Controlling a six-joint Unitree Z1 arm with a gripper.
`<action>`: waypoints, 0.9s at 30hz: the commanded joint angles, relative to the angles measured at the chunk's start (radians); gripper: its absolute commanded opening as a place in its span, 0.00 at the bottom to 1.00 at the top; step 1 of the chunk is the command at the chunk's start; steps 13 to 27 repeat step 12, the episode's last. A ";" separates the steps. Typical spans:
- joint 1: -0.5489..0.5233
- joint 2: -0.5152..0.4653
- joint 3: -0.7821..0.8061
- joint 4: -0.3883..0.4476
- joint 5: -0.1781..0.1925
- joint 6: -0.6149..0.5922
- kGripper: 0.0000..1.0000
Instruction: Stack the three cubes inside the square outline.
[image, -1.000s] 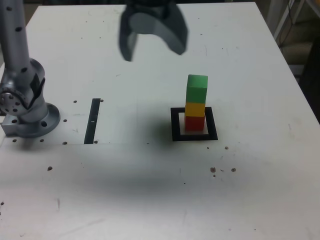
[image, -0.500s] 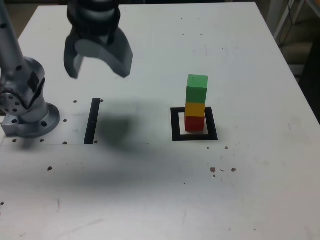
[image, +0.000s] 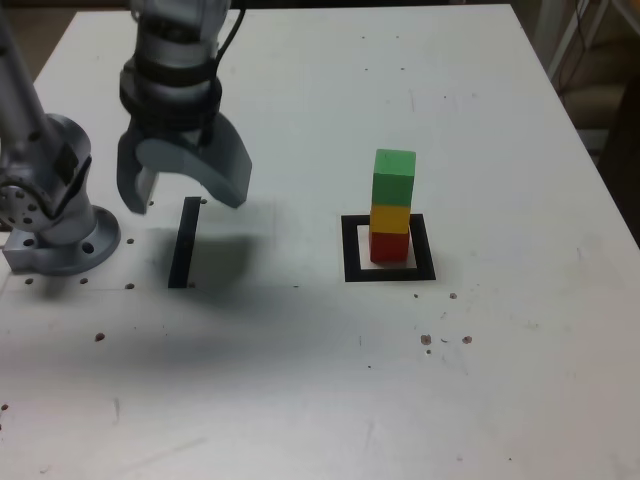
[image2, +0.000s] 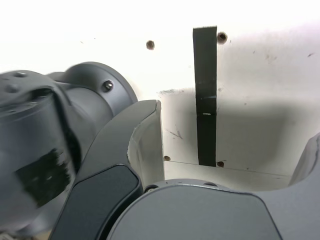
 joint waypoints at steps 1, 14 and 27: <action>-0.002 -0.011 0.026 -0.029 -0.013 0.005 1.00; 0.003 -0.013 0.093 -0.121 -0.041 0.018 1.00; 0.003 -0.013 0.093 -0.121 -0.041 0.018 1.00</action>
